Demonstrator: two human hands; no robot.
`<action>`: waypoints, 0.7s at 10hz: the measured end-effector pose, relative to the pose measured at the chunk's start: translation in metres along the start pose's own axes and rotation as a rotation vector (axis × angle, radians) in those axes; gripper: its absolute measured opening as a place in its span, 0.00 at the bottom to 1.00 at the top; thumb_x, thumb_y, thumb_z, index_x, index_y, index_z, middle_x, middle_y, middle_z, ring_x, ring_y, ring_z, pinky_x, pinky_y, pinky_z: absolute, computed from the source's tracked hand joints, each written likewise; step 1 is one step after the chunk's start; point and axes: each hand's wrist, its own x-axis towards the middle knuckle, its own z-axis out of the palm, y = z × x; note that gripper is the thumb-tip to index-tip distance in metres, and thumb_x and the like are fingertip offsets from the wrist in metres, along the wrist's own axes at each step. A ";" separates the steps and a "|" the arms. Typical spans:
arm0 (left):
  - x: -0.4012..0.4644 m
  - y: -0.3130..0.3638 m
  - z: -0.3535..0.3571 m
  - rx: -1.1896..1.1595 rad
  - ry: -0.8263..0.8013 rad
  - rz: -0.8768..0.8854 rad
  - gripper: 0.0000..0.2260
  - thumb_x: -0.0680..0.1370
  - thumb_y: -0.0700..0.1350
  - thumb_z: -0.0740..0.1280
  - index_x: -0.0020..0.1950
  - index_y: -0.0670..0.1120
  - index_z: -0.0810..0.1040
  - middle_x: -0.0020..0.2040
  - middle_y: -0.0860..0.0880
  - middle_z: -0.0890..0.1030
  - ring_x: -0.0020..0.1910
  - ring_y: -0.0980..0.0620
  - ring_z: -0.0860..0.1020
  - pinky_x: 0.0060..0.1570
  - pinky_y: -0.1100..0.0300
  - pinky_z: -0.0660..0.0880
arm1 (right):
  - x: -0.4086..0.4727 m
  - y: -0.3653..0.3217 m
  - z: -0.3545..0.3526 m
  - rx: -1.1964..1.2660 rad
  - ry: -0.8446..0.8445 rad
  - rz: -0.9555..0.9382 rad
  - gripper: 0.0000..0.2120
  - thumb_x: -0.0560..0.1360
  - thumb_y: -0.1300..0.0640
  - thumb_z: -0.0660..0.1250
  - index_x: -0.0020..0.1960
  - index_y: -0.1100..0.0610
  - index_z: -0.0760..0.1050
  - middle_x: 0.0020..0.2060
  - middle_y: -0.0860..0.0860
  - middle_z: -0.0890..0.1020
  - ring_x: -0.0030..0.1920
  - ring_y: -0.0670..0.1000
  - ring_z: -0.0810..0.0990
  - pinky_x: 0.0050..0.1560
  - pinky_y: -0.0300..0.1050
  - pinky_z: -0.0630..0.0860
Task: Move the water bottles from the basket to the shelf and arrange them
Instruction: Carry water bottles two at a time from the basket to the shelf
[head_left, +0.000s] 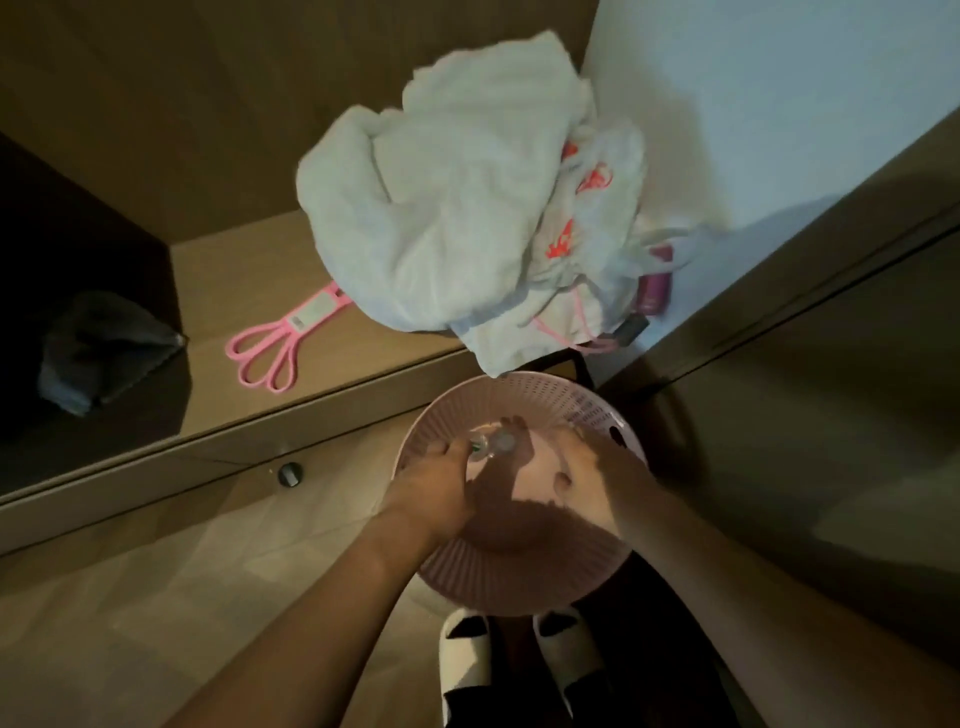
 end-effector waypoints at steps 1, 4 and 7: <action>0.094 -0.028 0.074 0.011 -0.030 -0.073 0.25 0.77 0.52 0.64 0.74 0.52 0.63 0.68 0.42 0.72 0.64 0.38 0.75 0.62 0.46 0.73 | 0.096 0.046 0.102 0.072 -0.017 0.029 0.21 0.79 0.52 0.64 0.71 0.45 0.67 0.64 0.49 0.75 0.63 0.53 0.76 0.56 0.33 0.72; 0.209 -0.080 0.212 0.087 0.051 -0.157 0.23 0.81 0.45 0.59 0.74 0.55 0.57 0.66 0.44 0.73 0.60 0.41 0.77 0.57 0.47 0.75 | 0.220 0.094 0.265 -0.063 0.042 -0.193 0.19 0.75 0.50 0.64 0.65 0.47 0.65 0.56 0.50 0.78 0.57 0.51 0.77 0.57 0.47 0.76; 0.093 -0.051 0.122 -0.043 0.169 -0.179 0.19 0.78 0.51 0.64 0.68 0.53 0.65 0.51 0.46 0.82 0.50 0.43 0.81 0.46 0.54 0.74 | 0.125 0.078 0.158 0.150 -0.125 -0.058 0.16 0.81 0.56 0.61 0.68 0.49 0.70 0.59 0.56 0.79 0.56 0.51 0.77 0.45 0.25 0.68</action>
